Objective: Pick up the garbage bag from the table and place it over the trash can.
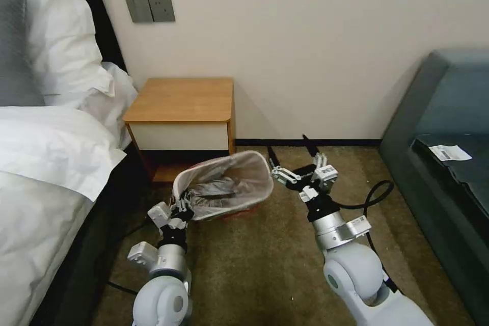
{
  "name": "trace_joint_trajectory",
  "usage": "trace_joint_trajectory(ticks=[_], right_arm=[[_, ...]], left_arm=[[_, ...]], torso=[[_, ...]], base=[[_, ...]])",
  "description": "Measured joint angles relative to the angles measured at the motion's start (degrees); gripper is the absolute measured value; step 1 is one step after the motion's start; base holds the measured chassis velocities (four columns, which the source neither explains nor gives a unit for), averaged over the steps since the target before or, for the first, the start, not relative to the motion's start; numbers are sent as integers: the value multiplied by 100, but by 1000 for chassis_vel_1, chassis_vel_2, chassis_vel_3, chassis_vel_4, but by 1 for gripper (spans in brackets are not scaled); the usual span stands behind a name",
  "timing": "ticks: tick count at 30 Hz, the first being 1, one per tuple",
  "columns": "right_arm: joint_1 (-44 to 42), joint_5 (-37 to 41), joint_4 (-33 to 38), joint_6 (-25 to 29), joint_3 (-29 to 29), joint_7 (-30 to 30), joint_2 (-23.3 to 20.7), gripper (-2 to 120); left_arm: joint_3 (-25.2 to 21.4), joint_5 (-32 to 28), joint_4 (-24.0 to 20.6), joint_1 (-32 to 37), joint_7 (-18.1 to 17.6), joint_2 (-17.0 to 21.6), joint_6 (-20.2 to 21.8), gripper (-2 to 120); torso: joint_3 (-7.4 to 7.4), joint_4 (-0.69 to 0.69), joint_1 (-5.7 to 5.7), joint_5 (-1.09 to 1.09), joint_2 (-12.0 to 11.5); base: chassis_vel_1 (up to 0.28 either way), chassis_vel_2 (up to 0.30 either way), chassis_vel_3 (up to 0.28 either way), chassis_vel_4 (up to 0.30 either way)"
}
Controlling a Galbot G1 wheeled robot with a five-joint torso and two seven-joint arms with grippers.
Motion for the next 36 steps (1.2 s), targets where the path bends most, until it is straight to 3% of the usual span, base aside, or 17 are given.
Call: trace_joint_trajectory(ticks=[3, 5, 7, 12, 22, 36], right_arm=[[156, -447, -109, 113, -86, -403, -184, 72], [318, -823, -200, 152, -221, -744, -395, 60], [390, -927, -222, 135, -284, -906, -490, 55], [751, -1214, -276, -264, -506, -1722, -840, 35], [1393, -871, -590, -1166, -1468, -1751, -1192, 1], [2673, -320, -1829, -2201, -2771, -1092, -771, 0]], left_arm=[[5, 416, 56, -13, 94, 24, -71, 7], [19, 774, 118, -43, 148, 61, -123, 7], [27, 903, 149, -63, 158, 82, -135, 7], [57, 1392, 245, -147, 150, 124, -157, 7], [104, 1959, 330, -184, 35, 59, -206, 7], [138, 2665, 408, -183, -85, -120, -273, 7]], torso=[[0, 0, 0, 0, 0], [0, 1, 0, 0, 0], [0, 0, 0, 0, 0], [0, 0, 0, 0, 0], [0, 0, 0, -1, 0], [0, 0, 0, -1, 0]], base=[[0, 0, 0, 0], [0, 0, 0, 0], [0, 0, 0, 0], [0, 0, 0, 0], [0, 0, 0, 0], [0, 0, 0, 0]])
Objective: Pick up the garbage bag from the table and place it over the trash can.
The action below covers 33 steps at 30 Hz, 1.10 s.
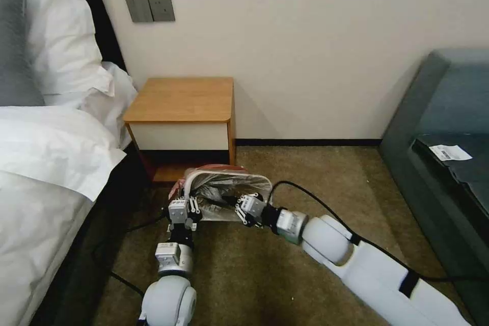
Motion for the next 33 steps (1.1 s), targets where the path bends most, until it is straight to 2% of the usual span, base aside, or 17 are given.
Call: trace_joint_trajectory(ticks=[6, 17, 33], right_arm=[[453, 107, -596, -319, -498, 419, 293, 0], [935, 131, -1392, -501, -1201, 706, 760, 0], [1038, 45, -1799, -446, -1271, 754, 928, 0]], left_arm=[[7, 251, 6, 90, -30, -66, -60, 7], [79, 586, -164, 318, -67, -167, -66, 7], [267, 1004, -413, 722, -67, -287, -149, 7]], torso=[[0, 0, 0, 0, 0], [0, 0, 0, 0, 0], [0, 0, 0, 3, 0]], base=[[0, 0, 0, 0], [0, 0, 0, 0], [0, 0, 0, 0]])
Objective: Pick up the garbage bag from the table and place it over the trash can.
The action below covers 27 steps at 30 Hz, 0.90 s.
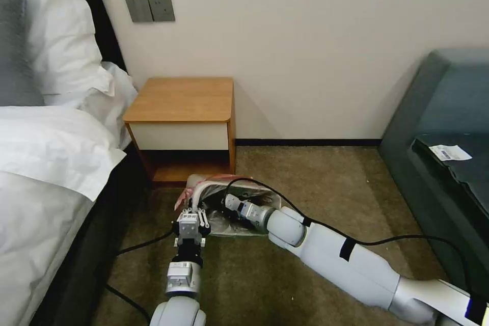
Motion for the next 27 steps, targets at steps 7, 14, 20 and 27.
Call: trace_joint_trajectory(ticks=[7, 14, 20, 27], right_arm=[[-108, 5, 281, 61, 109, 91, -73, 0], [-418, 70, 1080, 95, 416, 144, -307, 0], [-965, 153, 1848, 183, 846, 20, -723, 0], [-2083, 437, 2967, 738, 2020, 3, -1002, 0]], left_arm=[[-163, -10, 150, -197, 9, 24, 12, 7], [-284, -232, 347, -422, -18, 46, 100, 7], [-307, -668, 404, -572, -123, 107, 341, 7], [-191, -1869, 199, -519, -339, 233, 952, 7]], torso=[[0, 0, 0, -4, 0], [0, 1, 0, -2, 0], [0, 0, 0, -2, 0], [0, 0, 0, -1, 0]], base=[[0, 0, 0, 0], [0, 0, 0, 0], [0, 0, 0, 0], [0, 0, 0, 0]])
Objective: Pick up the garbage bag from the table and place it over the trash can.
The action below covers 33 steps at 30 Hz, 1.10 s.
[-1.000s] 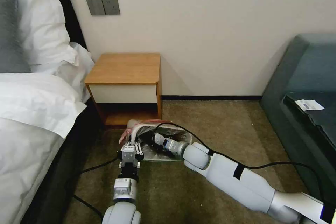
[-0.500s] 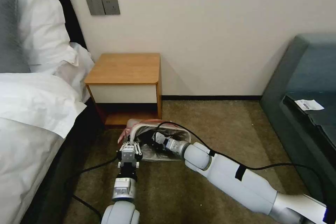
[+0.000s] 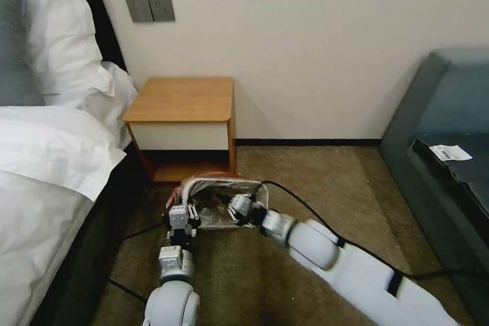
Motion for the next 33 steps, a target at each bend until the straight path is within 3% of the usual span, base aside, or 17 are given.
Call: trace_joint_trajectory(ticks=[7, 13, 15, 17, 19, 33], right_arm=[[-597, 385, 528, 461, 1122, 512, 372, 0], [-956, 390, 558, 560, 1579, 633, 762, 2], [-1199, 397, 485, 632, 1779, 799, 1079, 14], [-1215, 397, 479, 639, 1788, 806, 1099, 14], [-1417, 322, 381, 772, 1891, 841, 1343, 26], [-1584, 72, 241, 901, 1820, 750, 1723, 76]], left_arm=[[12, -1549, -81, -117, 166, 92, 888, 7], [-32, -1932, -39, -179, 672, 251, 1233, 7], [-57, -1947, 65, -240, 784, 294, 1293, 7], [-58, -1944, 69, -242, 787, 295, 1294, 7], [-58, -1841, 174, -261, 840, 306, 1310, 7], [-51, -1692, 572, -284, 800, 249, 1201, 7]], torso=[[0, 1, 0, -3, 0], [0, 0, 0, -1, 0], [0, 0, 0, -1, 0], [0, 0, 0, -1, 0], [0, 0, 0, -1, 0], [0, 0, 0, -2, 0]], base=[[0, 0, 0, 0], [0, 0, 0, 0], [0, 0, 0, 0], [0, 0, 0, 0], [0, 0, 0, 0], [0, 0, 0, 0]])
